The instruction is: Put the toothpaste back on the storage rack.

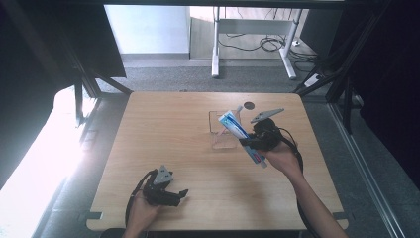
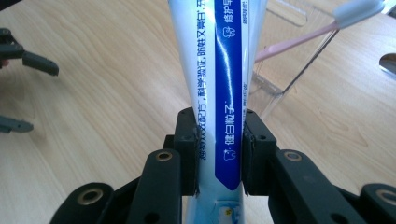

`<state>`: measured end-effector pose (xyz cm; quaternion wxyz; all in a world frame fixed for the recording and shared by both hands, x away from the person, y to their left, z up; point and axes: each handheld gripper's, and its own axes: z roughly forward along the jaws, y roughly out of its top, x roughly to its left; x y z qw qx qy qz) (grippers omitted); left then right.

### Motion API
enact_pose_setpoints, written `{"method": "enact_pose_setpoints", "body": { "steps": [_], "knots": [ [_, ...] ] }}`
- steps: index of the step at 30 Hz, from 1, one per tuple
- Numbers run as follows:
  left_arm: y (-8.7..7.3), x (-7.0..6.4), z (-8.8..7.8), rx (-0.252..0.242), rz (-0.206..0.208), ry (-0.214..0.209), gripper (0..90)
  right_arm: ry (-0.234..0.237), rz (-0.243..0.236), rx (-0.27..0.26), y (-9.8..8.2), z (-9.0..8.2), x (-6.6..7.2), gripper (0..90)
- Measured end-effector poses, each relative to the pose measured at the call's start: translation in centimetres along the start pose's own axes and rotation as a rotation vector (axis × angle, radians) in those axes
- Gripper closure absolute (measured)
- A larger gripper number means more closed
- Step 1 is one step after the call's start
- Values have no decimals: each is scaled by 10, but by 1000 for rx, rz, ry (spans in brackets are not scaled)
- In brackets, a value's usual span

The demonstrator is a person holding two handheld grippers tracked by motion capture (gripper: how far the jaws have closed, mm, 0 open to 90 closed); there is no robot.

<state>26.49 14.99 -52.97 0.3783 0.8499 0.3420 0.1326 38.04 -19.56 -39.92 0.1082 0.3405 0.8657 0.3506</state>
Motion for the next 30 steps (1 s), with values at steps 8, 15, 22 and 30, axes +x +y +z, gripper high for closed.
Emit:
{"method": "enact_pose_setpoints", "body": {
  "steps": [8, 15, 22, 30],
  "knots": [
    [0, -1, -1, -7, 4, 1, 136, 7, -2, -33, 11, 6, -2, 723],
    [0, -1, -1, -6, 6, -2, 136, 21, 8, -65, 22, 10, -3, 723],
    [0, 0, -1, -15, 0, -20, 135, 32, 11, -87, 33, 14, -6, 724],
    [-1, 0, 0, -18, -2, -38, 131, 31, 14, -104, 44, 18, -8, 724]
  ]
}}
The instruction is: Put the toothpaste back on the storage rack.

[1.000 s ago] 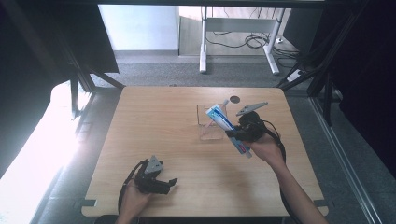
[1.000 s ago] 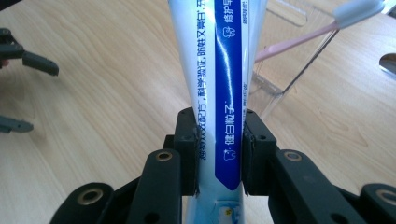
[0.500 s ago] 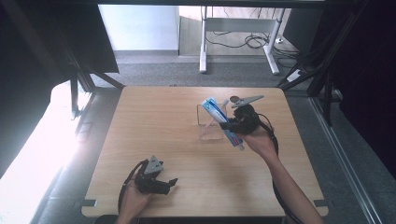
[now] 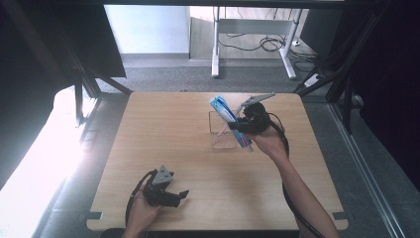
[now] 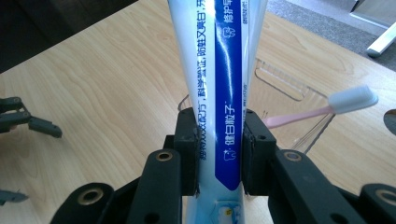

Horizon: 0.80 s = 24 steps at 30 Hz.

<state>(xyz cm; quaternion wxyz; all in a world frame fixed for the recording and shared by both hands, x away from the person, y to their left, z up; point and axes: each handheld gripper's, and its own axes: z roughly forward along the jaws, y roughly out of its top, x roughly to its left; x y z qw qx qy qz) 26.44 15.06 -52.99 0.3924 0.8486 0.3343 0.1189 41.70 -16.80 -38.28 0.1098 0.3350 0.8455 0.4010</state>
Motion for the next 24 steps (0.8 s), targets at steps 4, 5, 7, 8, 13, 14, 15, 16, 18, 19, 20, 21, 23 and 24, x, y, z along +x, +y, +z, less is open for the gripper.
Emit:
{"method": "enact_pose_setpoints", "body": {
  "steps": [4, 5, 7, 8, 13, 14, 15, 16, 18, 19, 20, 21, 23, 24],
  "knots": [
    [0, 0, -1, -5, 1, 1, 131, 5, 10, -12, 5, 4, -2, 725],
    [0, 0, -1, -5, 1, 2, 131, 7, 10, -14, 6, 5, -2, 724],
    [0, 1, -1, -7, 1, 3, 131, 5, 12, -20, 8, 7, -2, 725],
    [0, 1, -1, -8, 1, 4, 131, 6, 11, -23, 10, 7, -2, 725],
    [0, 0, -1, -7, 3, 5, 131, 1, 14, -31, 16, 12, -3, 725],
    [0, 0, -1, -7, 4, 5, 131, 0, 15, -35, 17, 13, -4, 725],
    [0, 0, -1, -8, 4, 4, 131, 1, 18, -38, 18, 14, -4, 725],
    [0, 0, -1, -8, 4, 4, 131, 3, 21, -43, 19, 15, -4, 725],
    [0, 0, -1, -8, 5, 5, 131, 3, 23, -50, 21, 17, -4, 725],
    [0, 0, -1, -8, 4, 5, 131, 1, 22, -53, 22, 18, -4, 725],
    [0, 0, -1, -8, 4, 5, 131, 2, 22, -61, 23, 18, -4, 725],
    [0, 0, -1, -8, 4, 5, 131, 3, 28, -64, 24, 19, -5, 725],
    [0, 0, -1, -7, 5, 4, 131, 5, 29, -77, 27, 21, -6, 725],
    [0, 0, -1, -7, 5, 4, 131, 3, 29, -80, 28, 22, -6, 725]
  ]
}}
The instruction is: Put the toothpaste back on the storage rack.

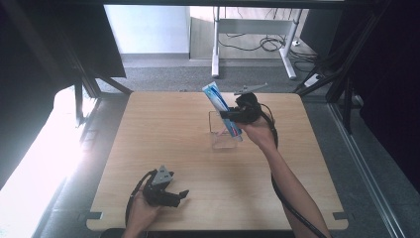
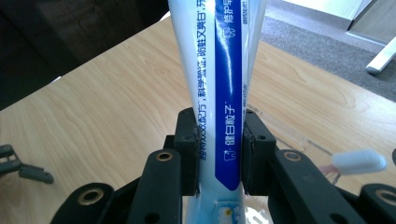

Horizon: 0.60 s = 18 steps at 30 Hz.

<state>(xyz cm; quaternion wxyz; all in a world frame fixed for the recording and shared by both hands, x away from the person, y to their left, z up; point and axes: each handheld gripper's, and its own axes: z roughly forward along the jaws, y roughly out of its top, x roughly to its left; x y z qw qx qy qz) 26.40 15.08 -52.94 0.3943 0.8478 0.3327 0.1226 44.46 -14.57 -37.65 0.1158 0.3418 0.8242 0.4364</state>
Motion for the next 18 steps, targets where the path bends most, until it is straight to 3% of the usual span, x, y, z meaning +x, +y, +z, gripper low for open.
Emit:
{"method": "enact_pose_setpoints", "body": {
  "steps": [5, 18],
  "knots": [
    [0, 0, 0, -1, 0, -1, 131, -8, 4, -14, 7, 6, -1, 725],
    [0, 0, 0, -4, -3, -5, 132, -37, -45, -36, 20, 25, -4, 729]
  ]
}}
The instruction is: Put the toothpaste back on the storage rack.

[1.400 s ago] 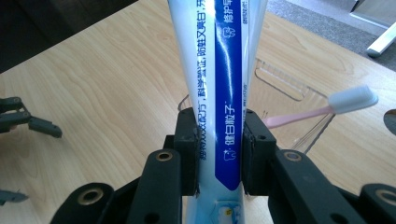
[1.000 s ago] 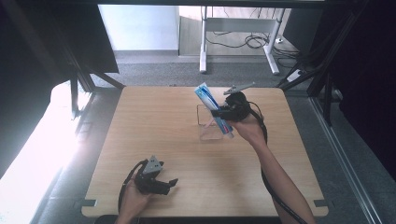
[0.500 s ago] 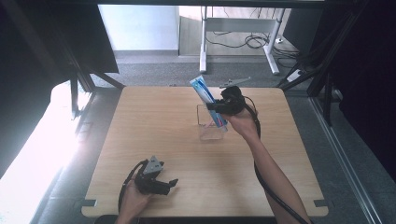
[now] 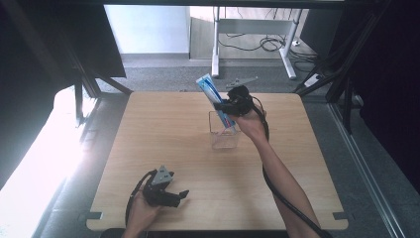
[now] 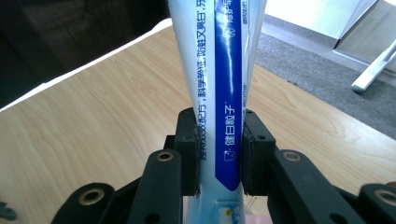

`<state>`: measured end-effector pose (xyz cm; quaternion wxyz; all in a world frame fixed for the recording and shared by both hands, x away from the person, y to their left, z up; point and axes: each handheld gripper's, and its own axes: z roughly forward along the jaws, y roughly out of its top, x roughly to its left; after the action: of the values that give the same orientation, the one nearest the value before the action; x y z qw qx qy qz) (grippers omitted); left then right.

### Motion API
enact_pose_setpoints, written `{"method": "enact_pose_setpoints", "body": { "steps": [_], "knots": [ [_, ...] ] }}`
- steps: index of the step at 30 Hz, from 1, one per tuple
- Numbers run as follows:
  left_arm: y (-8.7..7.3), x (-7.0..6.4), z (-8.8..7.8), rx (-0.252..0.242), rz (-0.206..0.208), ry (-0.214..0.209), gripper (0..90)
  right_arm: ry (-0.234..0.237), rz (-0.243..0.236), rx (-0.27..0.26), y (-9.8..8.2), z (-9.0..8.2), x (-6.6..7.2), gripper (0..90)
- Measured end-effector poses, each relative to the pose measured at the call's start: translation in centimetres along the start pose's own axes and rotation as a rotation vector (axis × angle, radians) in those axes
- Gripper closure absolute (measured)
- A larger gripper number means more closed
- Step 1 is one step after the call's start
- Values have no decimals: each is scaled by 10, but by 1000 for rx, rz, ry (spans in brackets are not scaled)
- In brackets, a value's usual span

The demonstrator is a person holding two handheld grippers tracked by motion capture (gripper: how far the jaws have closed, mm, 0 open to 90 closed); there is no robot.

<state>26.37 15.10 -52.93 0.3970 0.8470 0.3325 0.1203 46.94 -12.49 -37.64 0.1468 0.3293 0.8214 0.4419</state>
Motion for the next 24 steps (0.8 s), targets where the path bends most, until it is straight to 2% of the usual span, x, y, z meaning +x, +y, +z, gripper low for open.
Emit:
{"method": "enact_pose_setpoints", "body": {
  "steps": [14, 24],
  "knots": [
    [0, 0, 1, -3, -2, -7, 132, -28, -27, -5, -14, 14, -13, 729],
    [0, -1, 2, 4, 2, -9, 132, -32, -48, -9, -23, 21, -13, 725]
  ]
}}
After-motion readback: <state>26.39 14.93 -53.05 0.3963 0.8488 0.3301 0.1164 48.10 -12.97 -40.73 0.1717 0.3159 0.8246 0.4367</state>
